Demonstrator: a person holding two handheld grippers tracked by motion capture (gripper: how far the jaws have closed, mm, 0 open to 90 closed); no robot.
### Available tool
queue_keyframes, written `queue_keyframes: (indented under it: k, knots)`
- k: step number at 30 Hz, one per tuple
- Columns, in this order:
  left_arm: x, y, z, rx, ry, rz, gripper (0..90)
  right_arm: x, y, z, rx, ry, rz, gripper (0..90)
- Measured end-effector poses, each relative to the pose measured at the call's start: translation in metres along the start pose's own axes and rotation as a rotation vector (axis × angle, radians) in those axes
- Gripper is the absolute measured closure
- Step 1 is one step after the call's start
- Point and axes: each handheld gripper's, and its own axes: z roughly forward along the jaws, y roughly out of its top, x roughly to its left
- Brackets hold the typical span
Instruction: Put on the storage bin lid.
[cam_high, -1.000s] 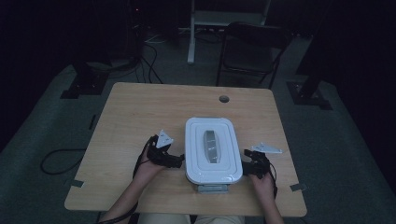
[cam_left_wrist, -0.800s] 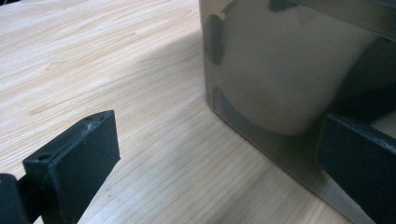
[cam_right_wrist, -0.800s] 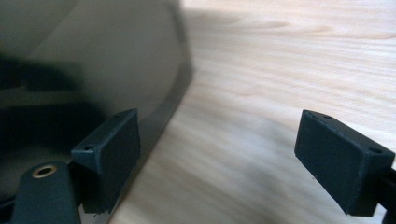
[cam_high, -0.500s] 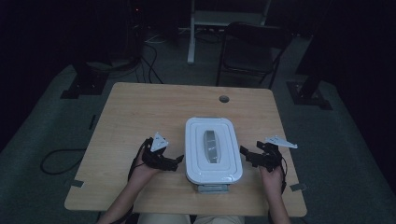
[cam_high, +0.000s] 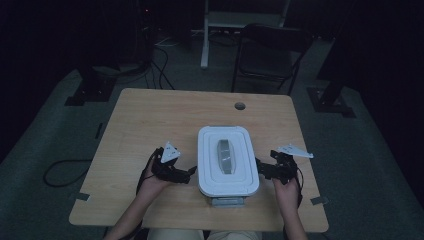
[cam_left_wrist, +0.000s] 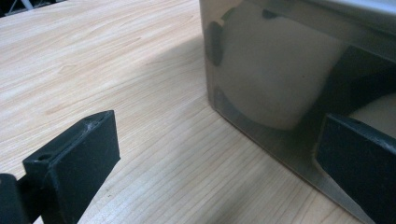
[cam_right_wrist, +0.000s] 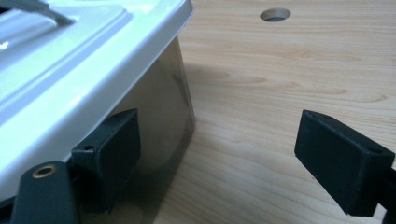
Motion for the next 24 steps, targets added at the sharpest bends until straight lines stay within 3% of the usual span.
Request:
queue_keyframes:
  k: [4, 8, 12, 14, 16, 19, 24]
  knots:
    - [0.0, 0.001, -0.002, -0.002, 0.0, 0.001, 0.5, 0.001, 0.0, 0.002, 0.016, -0.011, -0.007, 14.2]
    - [0.003, 0.004, -0.009, 0.0, 0.018, -0.005, 0.5, -0.006, -0.002, 0.002, 0.044, -0.071, -0.012, 14.2]
    - [0.012, 0.011, -0.022, -0.029, 0.037, -0.029, 0.5, -0.015, 0.004, -0.011, -0.004, -0.065, 0.017, 14.2]
    - [0.017, 0.017, -0.032, -0.064, 0.043, -0.048, 0.5, -0.013, 0.012, -0.02, -0.037, -0.046, 0.021, 14.2]
    - [0.017, 0.024, -0.039, -0.106, 0.036, -0.058, 0.5, -0.008, 0.022, -0.029, -0.059, 0.01, 0.038, 14.2]
    - [0.007, 0.036, -0.042, -0.133, 0.004, -0.03, 0.5, 0.005, 0.032, -0.035, -0.08, 0.088, 0.047, 13.7]
    - [-0.011, 0.052, -0.031, -0.108, -0.047, 0.022, 0.5, 0.03, 0.036, -0.028, -0.051, 0.156, -0.005, 11.3]
